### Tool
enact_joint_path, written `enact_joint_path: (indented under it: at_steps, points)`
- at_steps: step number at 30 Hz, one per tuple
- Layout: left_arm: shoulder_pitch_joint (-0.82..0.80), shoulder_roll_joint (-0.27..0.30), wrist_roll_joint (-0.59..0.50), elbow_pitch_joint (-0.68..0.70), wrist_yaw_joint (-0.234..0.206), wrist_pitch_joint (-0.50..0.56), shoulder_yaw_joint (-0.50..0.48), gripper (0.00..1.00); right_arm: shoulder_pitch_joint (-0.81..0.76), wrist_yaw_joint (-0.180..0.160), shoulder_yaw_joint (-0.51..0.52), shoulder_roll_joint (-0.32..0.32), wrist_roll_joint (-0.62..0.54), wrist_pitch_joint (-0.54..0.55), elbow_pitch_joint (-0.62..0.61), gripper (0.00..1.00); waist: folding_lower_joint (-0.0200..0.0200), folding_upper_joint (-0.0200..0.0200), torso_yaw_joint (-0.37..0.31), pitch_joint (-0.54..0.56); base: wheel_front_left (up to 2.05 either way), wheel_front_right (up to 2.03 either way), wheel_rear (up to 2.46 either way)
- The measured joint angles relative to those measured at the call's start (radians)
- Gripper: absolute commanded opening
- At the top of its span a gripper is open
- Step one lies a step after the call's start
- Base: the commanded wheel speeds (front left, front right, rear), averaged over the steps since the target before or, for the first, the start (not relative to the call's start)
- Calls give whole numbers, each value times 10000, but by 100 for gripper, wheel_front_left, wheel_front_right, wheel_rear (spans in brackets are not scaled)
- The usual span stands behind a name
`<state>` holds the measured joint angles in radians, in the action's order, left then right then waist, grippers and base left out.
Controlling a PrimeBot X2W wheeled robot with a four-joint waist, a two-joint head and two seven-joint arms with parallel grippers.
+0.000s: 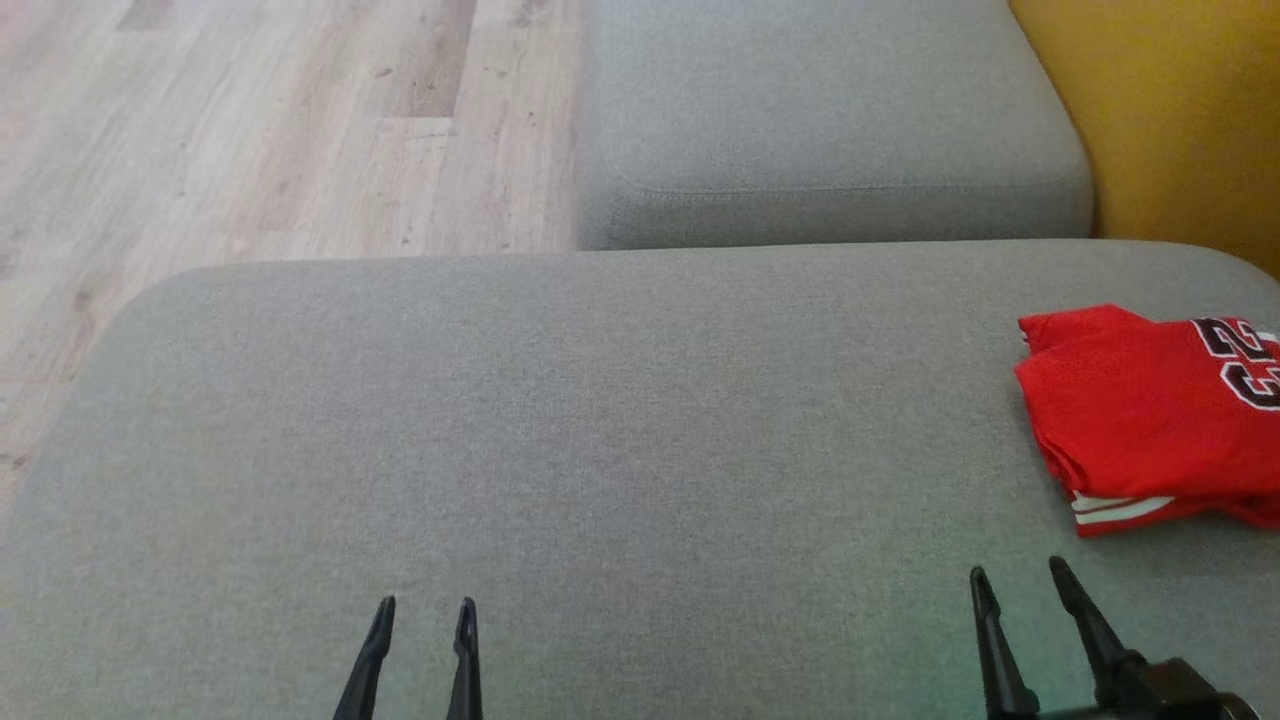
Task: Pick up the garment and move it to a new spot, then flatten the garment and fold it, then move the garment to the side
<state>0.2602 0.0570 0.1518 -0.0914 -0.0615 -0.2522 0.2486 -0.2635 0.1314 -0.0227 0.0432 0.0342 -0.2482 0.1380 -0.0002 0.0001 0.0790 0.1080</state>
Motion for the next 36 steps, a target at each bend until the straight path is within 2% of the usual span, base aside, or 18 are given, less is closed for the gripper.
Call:
enact_joint_path:
  at_steps: [14,15,21,36]
  points:
    - [66,0,-123,23,-105,0,-253,100,1,0,-65,0,201,0,-247,100,2,0,29,-23,0,0,0]
    - [66,0,-123,10,-105,2,-261,0,1,0,-65,0,199,4,-221,0,2,0,23,-18,0,0,0]
    - [347,8,-6,-802,-88,58,-226,0,-202,0,-81,-2,280,29,658,0,3,0,8,-37,0,0,0]
    - [102,52,1885,-955,102,401,-322,0,-83,0,-58,6,2274,383,715,0,3,0,-88,-168,0,0,0]
